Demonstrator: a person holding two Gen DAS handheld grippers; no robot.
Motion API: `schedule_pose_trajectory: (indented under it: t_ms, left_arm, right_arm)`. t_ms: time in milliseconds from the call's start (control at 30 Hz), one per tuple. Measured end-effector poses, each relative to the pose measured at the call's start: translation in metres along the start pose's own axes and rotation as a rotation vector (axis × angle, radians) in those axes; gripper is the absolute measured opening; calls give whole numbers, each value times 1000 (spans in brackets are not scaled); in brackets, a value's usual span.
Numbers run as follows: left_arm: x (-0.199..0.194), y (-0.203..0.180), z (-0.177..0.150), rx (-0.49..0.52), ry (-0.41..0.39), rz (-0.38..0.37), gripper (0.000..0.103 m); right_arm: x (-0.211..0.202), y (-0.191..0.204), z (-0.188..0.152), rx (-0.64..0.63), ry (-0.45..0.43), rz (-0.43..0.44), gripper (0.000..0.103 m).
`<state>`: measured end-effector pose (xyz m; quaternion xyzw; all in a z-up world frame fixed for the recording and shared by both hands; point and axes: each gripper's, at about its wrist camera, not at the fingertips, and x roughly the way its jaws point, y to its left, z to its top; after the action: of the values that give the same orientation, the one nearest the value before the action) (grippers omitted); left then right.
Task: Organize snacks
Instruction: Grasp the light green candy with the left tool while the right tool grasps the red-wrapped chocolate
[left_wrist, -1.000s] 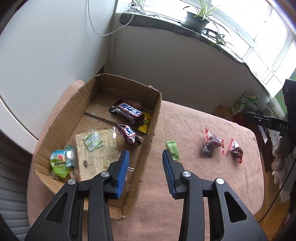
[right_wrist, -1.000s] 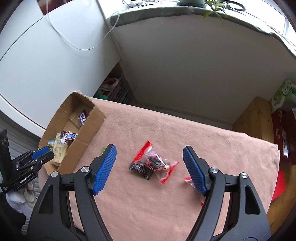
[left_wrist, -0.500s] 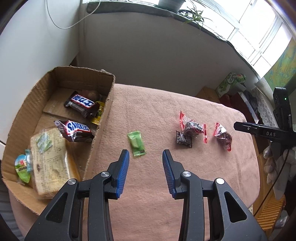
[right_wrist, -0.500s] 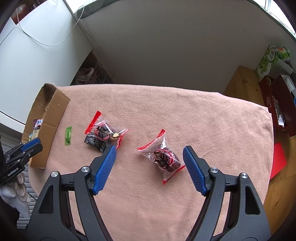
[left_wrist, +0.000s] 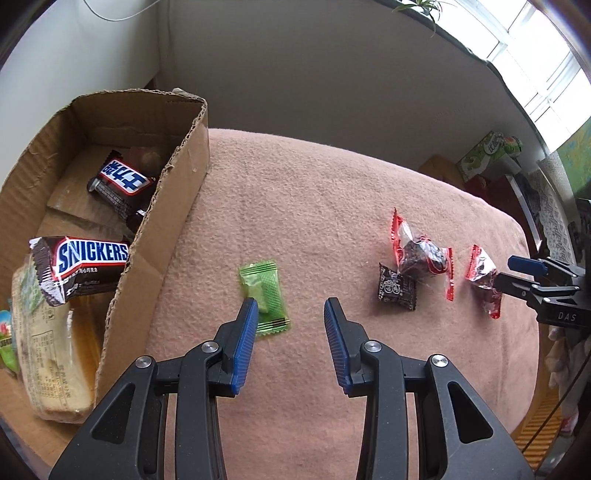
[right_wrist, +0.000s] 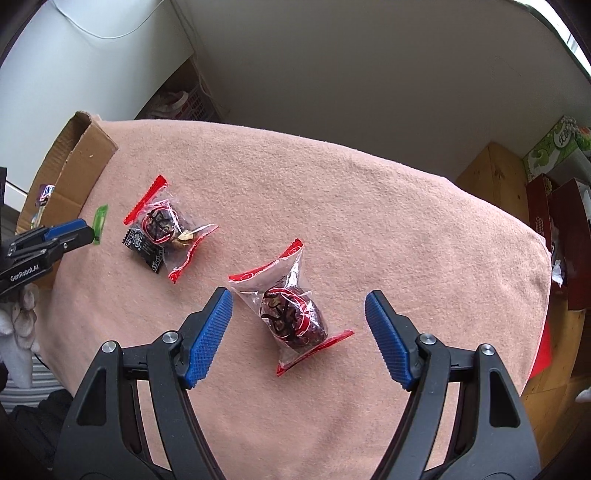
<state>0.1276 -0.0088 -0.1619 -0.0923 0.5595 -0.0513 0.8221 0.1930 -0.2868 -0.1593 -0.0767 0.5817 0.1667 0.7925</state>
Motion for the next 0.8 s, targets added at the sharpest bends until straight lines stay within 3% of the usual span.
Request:
schedule_pose_trajectory:
  t_ms: [100, 233, 567, 633, 767, 800]
  left_arm:
    - [8, 1, 1, -10, 7, 16, 35]
    - [16, 0, 3, -7, -1, 44, 26]
    - [19, -12, 2, 9, -33, 66, 21]
    - [19, -11, 1, 9, -35, 61, 20]
    - [18, -9, -1, -7, -35, 47, 20]
    - [15, -6, -4, -7, -36, 45, 20]
  right_arm:
    - [6, 4, 2, -47, 15, -4, 77]
    - [14, 10, 4, -99, 32, -16, 77]
    - [31, 19, 2, -134, 68, -20, 77]
    - [34, 21, -1, -130, 70, -13, 66]
    - [33, 23, -8, -118, 57, -22, 54]
    - [31, 22, -10, -113, 53, -16, 46]
